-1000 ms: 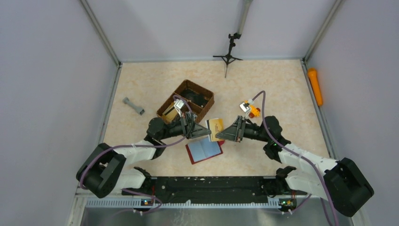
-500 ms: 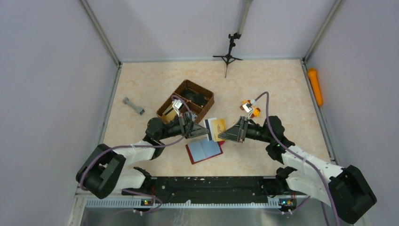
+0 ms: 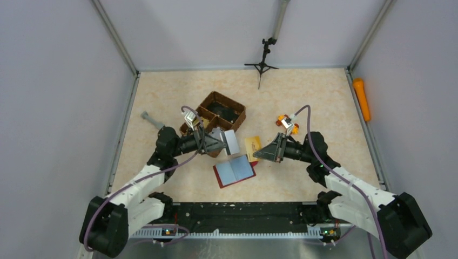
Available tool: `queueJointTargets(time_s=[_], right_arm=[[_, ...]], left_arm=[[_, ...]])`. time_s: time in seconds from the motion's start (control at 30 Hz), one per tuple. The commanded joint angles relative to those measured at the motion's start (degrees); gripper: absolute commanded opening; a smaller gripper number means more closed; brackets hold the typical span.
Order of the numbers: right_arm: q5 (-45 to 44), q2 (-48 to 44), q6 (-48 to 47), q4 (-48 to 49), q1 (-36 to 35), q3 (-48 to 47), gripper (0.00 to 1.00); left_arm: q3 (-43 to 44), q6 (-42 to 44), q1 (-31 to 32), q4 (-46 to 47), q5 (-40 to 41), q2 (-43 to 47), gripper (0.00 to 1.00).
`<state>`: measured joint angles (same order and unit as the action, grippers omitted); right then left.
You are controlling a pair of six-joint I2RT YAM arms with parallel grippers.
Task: Take the credit cards out of the card holder
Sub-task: Place the credit card in the storage box.
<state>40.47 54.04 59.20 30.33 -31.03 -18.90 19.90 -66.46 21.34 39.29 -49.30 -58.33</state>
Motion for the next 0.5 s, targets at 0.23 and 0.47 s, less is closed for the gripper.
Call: queueJointTargets(time_s=[0.23,0.47], right_arm=[[-1.84,-3.39,-14.0,-19.72,1.32,-10.29,0.0],[-1.16,-4.69,-15.51,-22.53,1.62,-11.33,0.0]], left_arm=[[35.96,47.77,1.43,-78.11,39.42,-5.14,0.0],[55.31,50.88,13.48,-95.22,65.17,-25.01,0.0]])
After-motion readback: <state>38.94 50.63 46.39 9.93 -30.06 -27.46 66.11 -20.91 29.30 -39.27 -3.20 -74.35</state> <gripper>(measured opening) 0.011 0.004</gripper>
